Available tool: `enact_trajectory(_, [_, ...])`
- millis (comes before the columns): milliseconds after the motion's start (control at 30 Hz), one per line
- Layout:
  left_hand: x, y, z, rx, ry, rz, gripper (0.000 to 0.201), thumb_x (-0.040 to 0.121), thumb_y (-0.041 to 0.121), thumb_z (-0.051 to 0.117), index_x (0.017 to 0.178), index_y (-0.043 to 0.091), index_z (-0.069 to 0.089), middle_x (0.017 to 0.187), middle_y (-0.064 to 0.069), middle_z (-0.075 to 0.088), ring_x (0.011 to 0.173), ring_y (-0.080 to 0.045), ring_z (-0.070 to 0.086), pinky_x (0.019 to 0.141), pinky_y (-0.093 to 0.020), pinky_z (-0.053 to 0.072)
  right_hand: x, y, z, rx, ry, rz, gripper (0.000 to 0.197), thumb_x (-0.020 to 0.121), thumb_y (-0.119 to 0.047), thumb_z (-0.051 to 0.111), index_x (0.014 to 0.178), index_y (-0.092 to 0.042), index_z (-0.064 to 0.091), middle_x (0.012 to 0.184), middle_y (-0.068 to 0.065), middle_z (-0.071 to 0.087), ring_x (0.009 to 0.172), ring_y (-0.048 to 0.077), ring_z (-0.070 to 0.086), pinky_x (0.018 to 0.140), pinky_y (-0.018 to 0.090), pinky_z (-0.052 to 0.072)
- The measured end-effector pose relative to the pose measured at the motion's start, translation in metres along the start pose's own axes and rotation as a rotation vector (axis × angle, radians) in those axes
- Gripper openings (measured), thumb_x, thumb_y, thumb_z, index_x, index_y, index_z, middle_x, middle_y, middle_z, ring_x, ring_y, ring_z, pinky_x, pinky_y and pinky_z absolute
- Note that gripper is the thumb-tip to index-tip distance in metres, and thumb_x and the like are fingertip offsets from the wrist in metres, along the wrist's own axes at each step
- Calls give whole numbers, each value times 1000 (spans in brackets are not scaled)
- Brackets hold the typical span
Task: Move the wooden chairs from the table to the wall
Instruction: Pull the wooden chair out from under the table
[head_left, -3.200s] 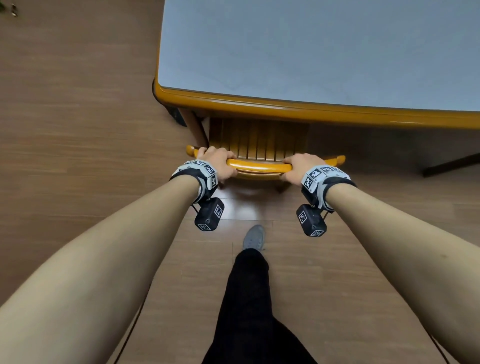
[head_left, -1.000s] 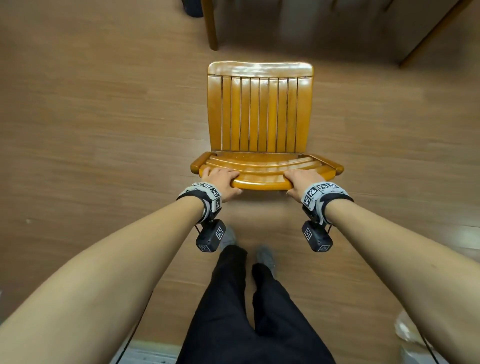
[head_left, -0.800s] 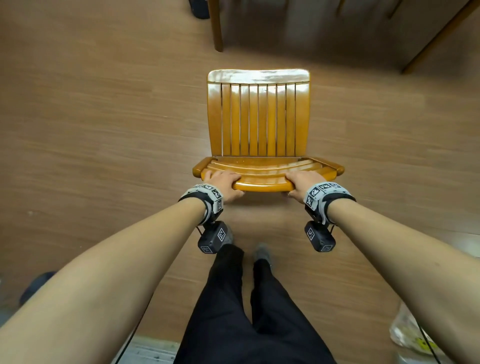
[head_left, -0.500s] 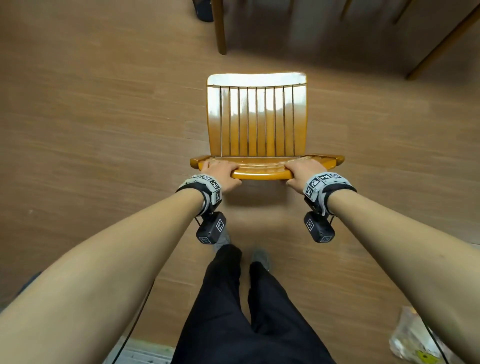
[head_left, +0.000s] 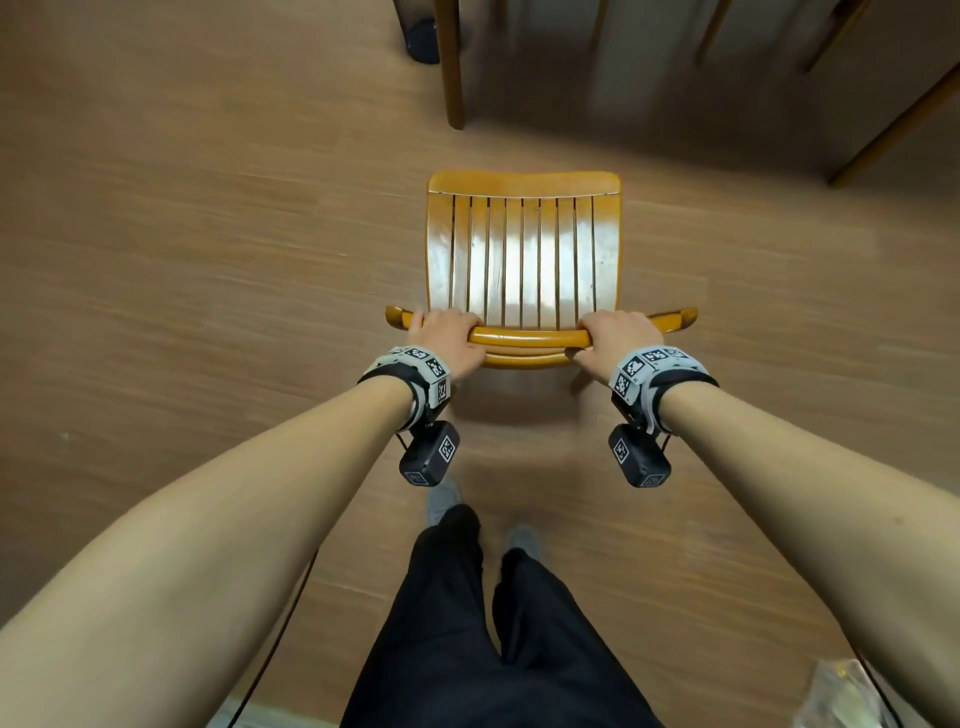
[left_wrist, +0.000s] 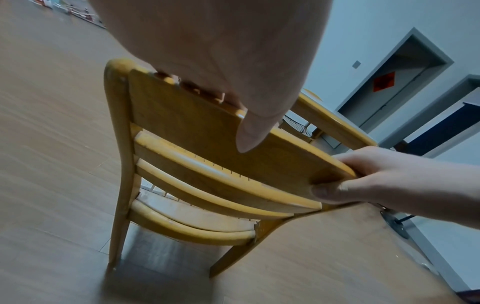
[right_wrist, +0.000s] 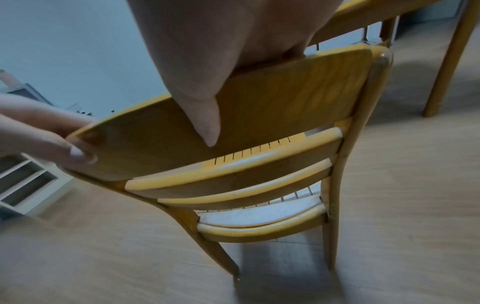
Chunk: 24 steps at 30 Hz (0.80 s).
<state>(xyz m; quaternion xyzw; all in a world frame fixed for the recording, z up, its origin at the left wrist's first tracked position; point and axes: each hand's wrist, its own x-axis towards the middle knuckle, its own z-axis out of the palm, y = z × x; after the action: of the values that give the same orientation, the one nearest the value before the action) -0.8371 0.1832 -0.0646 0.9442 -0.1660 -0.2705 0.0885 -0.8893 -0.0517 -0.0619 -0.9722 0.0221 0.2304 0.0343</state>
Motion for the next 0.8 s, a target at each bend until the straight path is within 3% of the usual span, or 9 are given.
enact_trajectory(67, [-3,3,-11,-7,-92,8,27,84,34,52,108,29,63,97,3,61,95,-20,54,106,-47,31,3,-1,-7,14,-115,6,27,92,-43,59,105,-21,65,91,1,66,81,22,63,71,33,52])
enact_trajectory(133, [-6,8,-27,-4,-177,21,25,87,33,54,109,25,63,97,0,65,91,-20,59,95,-42,44,9,-2,-21,51,-247,-3,37,91,-45,60,116,-17,64,102,5,68,86,24,64,70,32,49])
enact_trajectory(200, [-10,9,-44,-25,-206,7,38,89,30,54,126,20,61,114,-4,66,99,-22,62,84,-36,52,14,-6,-39,82,-340,-23,54,91,-45,66,134,-13,58,122,8,66,104,27,64,83,35,53])
enact_trajectory(267, [-14,6,-65,-76,-188,-19,52,92,25,53,143,15,50,138,-7,57,120,-25,57,95,-37,50,18,-15,-58,84,-362,-51,70,89,-46,69,146,-13,48,139,8,58,121,28,58,99,39,51])
enact_trajectory(333, [-20,-2,-91,-126,-142,-48,54,95,25,54,147,14,46,146,-8,51,129,-26,52,103,-36,45,24,-29,-83,101,-321,-79,69,90,-49,65,147,-14,48,141,7,57,122,27,58,101,42,50])
enact_trajectory(467, [-27,-32,-154,-188,-8,-130,54,94,29,55,146,14,48,147,-7,51,131,-26,50,107,-37,42,47,-64,-145,205,-205,-113,63,94,-44,61,147,-12,50,142,8,59,125,27,58,104,41,48])
enact_trajectory(633, [-29,-82,-230,-206,115,-219,52,94,30,55,144,15,51,146,-5,53,131,-25,51,105,-34,41,80,-113,-213,208,-84,-159,50,92,-36,61,131,-5,64,129,14,67,116,31,64,99,40,51])
enact_trajectory(700, [-25,-108,-258,-216,155,-251,50,94,30,55,142,16,53,144,-5,55,129,-25,53,105,-35,42,96,-133,-236,192,-74,-154,46,92,-38,61,125,-7,67,121,13,70,109,31,65,95,40,54])
enact_trajectory(800, [-8,-150,-294,-216,194,-271,48,93,32,55,139,17,55,140,-5,58,125,-27,55,105,-38,44,132,-168,-264,195,-24,-154,47,90,-42,61,127,-13,66,124,9,68,110,30,64,95,38,53])
